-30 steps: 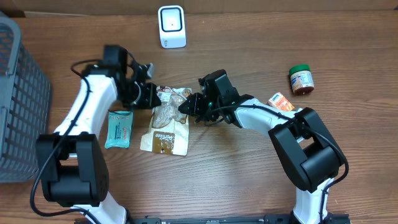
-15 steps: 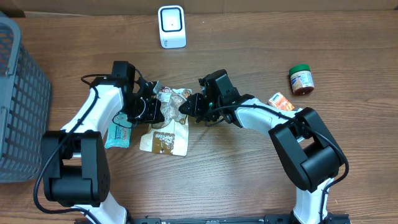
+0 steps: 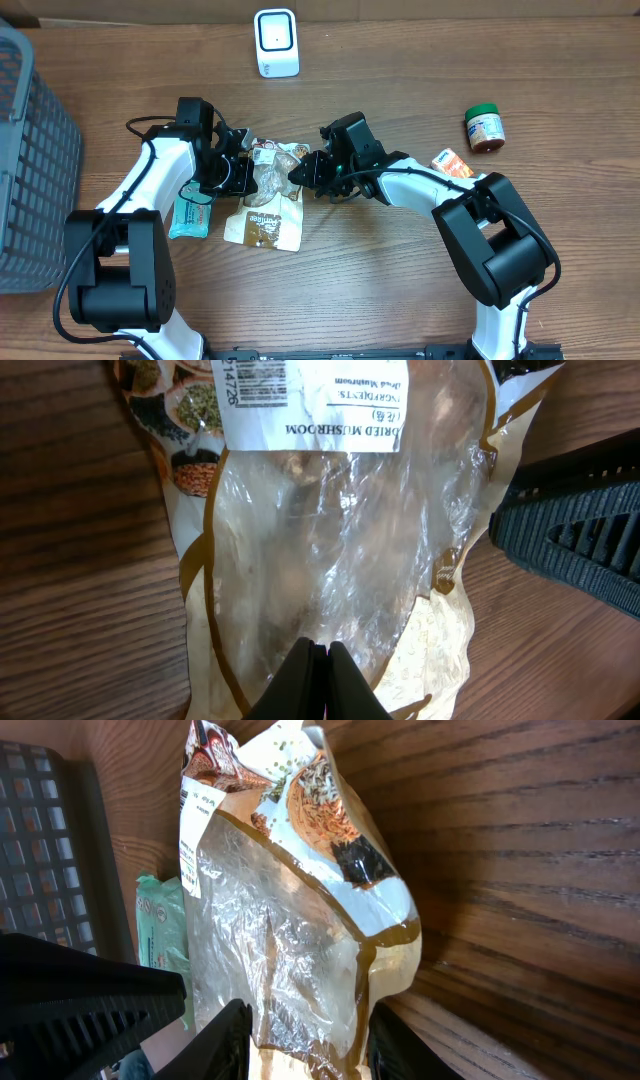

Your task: Scan the item barcode

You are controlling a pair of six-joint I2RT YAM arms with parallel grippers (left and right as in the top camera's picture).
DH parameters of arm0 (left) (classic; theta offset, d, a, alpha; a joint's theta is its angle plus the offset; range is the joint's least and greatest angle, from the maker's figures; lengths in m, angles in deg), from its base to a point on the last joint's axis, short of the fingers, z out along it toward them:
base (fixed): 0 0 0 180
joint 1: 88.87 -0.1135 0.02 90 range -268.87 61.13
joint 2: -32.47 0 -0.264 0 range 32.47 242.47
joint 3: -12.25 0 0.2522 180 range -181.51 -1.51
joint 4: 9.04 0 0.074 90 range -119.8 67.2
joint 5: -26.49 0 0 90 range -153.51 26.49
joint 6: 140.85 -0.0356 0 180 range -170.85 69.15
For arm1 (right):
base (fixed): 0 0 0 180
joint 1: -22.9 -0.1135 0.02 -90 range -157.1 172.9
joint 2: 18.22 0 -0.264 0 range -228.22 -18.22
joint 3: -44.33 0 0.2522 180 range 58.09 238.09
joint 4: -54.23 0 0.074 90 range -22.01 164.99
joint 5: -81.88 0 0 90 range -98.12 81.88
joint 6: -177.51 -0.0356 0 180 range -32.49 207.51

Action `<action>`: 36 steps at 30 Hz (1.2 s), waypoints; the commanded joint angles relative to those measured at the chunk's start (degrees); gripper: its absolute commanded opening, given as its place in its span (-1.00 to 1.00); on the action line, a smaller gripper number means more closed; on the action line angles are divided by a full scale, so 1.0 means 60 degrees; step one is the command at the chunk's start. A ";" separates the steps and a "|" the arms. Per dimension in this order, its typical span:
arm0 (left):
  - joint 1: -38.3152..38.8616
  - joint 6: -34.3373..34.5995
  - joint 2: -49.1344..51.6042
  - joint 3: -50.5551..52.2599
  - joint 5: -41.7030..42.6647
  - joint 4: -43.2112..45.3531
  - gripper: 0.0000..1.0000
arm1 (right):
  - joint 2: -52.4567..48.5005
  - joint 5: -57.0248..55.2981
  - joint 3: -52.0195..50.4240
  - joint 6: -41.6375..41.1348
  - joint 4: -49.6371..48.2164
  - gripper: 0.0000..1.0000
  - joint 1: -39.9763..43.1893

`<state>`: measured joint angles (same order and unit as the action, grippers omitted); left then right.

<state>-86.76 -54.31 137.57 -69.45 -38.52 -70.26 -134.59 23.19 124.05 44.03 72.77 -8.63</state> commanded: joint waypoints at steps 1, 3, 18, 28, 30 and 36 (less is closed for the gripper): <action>-0.0036 -0.0135 0.0142 0.0055 0.0025 0.0022 -0.92 | -0.0073 0.0080 -0.0036 0.0080 0.0000 -0.29 0.0015; -0.0036 -0.0135 0.0368 0.0055 0.0098 0.0033 -0.92 | -0.0073 0.0076 -0.0036 0.0080 0.0000 -0.29 0.0015; -0.0106 -0.0135 0.1985 0.0055 0.0419 0.0324 -0.92 | -0.0084 0.0000 -0.0047 0.0036 0.0379 -0.28 0.0015; -0.0313 -0.0135 0.1985 0.0055 0.0601 0.0321 -0.92 | -0.0670 0.0747 -0.0051 -0.0430 0.0335 -0.14 0.0007; -0.0313 -0.0135 0.1985 0.0055 0.0601 0.0324 -0.91 | -0.0699 0.0889 -0.0051 -0.0433 0.0124 -0.07 -0.0095; -0.0313 -0.0135 0.1985 0.0055 0.0798 0.0324 -0.92 | -0.0699 0.1013 -0.0051 -0.0430 -0.1213 0.08 -0.0736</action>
<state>-88.60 -54.29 146.71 -69.85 -31.87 -68.60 -137.83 27.80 124.07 41.38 67.46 -10.12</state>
